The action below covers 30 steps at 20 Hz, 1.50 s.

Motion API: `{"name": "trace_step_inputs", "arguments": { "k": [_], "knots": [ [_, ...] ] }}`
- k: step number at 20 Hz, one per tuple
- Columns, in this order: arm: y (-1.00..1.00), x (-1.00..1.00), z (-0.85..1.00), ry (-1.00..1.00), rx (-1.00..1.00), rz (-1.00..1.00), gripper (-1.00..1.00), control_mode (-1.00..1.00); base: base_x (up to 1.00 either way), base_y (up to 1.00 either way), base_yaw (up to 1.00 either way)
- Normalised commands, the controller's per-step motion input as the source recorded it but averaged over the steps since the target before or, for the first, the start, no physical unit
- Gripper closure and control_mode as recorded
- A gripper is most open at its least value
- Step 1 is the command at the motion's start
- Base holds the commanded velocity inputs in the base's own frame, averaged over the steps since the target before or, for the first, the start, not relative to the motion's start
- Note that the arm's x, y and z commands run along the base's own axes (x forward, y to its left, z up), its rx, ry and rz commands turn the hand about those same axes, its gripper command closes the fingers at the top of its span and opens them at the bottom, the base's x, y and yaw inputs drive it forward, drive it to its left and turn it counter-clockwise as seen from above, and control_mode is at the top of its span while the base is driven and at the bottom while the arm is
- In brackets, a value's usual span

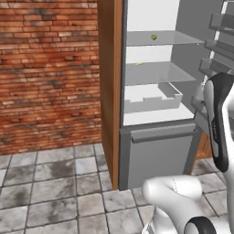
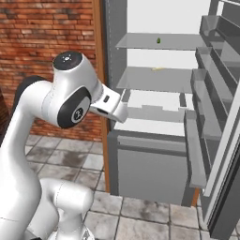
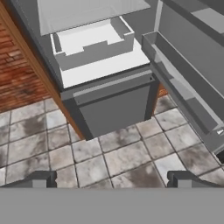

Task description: Take the lemon wedge from the fridge and place it on the plate with fish on the dining counter.

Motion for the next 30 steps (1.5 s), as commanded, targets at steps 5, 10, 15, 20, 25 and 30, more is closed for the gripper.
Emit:
{"name": "trace_step_inputs", "arguments": {
  "k": [5,10,15,20,25,30],
  "knots": [
    [0.00,0.00,0.00,0.00,0.00,0.00,-1.00,1.00,0.66,-0.07,0.00],
    [0.00,0.00,0.00,0.00,0.00,0.00,-1.00,1.00,0.83,-0.09,0.00],
    [0.00,0.00,0.00,0.00,0.00,0.00,-1.00,1.00,0.61,-0.44,0.00],
    [0.00,0.00,0.00,0.00,0.00,0.00,-1.00,1.00,0.62,-0.42,0.00],
    [0.00,0.00,0.00,0.00,0.00,0.00,-1.00,1.00,0.81,-0.11,0.00],
    [0.00,0.00,0.00,0.00,0.00,0.00,-1.00,1.00,0.72,-0.18,0.00]
  ]
}}
